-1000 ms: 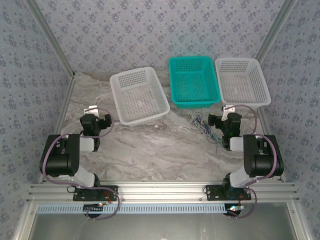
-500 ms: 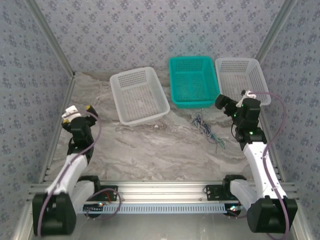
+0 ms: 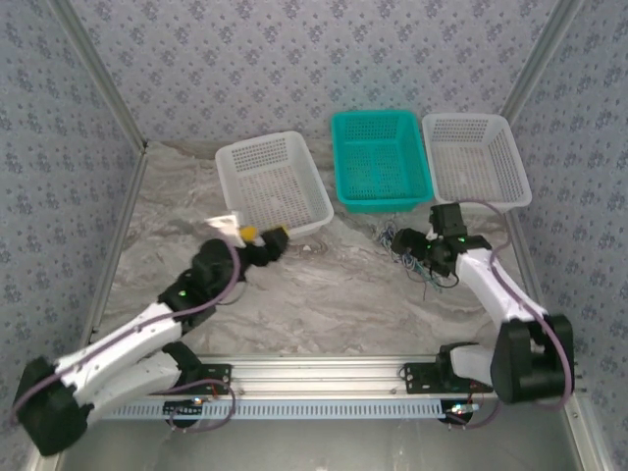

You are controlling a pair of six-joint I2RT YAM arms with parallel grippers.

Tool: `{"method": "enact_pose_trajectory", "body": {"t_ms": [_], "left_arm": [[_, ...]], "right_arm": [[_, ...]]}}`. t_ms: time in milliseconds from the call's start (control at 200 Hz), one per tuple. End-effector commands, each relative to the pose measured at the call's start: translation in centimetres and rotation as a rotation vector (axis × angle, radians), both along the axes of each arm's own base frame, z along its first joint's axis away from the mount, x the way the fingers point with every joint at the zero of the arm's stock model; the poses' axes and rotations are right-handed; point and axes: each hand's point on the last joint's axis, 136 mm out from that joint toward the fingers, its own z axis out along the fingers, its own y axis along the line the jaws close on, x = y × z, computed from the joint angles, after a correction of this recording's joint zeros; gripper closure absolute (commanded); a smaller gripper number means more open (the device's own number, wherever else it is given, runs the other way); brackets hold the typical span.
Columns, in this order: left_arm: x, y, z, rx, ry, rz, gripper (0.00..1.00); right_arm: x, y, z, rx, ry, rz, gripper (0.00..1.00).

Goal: Untangle the cables

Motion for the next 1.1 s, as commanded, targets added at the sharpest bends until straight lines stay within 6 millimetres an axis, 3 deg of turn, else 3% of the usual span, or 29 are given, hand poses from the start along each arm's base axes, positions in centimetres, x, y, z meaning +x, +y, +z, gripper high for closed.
{"method": "enact_pose_trajectory", "body": {"t_ms": [0,60,130,245,300,415,600,695,829,939,1094], "left_arm": [[-0.2,-4.9,2.0,0.007,-0.026,-0.123,0.02],[-0.4,-7.6,1.5,0.004,-0.008,-0.218,0.01],[-0.5,-9.7,1.7,-0.029,-0.007,-0.292,0.01],[-0.2,-10.9,1.9,-0.017,0.002,-0.321,0.01],[0.1,-11.0,1.9,-0.007,0.012,-0.312,0.01],[0.8,-11.0,1.6,0.015,0.068,-0.275,0.0],[1.9,-11.7,0.6,-0.029,0.208,-0.247,0.01],[2.5,-12.3,-0.1,-0.083,0.304,-0.242,0.01],[2.9,-13.9,-0.3,-0.164,0.345,-0.297,0.02],[2.9,-15.1,0.0,-0.218,0.342,-0.348,0.03],[3.4,-15.3,0.0,-0.252,0.314,-0.348,0.09]], "right_arm": [[0.8,1.4,-1.7,-0.021,0.056,0.083,0.03],[1.3,1.5,-3.0,-0.064,0.078,0.096,0.16],[1.5,1.6,-4.0,-0.092,0.095,0.109,0.45],[1.3,1.7,-4.4,-0.12,0.089,0.122,0.85],[0.9,1.7,-4.4,-0.121,0.082,0.131,1.0],[0.2,2.5,-2.8,-0.084,0.027,0.156,1.0],[-0.5,4.4,3.7,0.014,-0.19,0.176,1.0],[-0.9,6.1,7.5,0.107,-0.331,0.215,1.0],[-1.7,8.5,11.5,0.209,-0.463,0.293,1.0],[-2.6,10.6,14.1,0.28,-0.524,0.377,1.0],[-4.1,13.9,16.7,0.361,-0.587,0.527,1.0]]}}
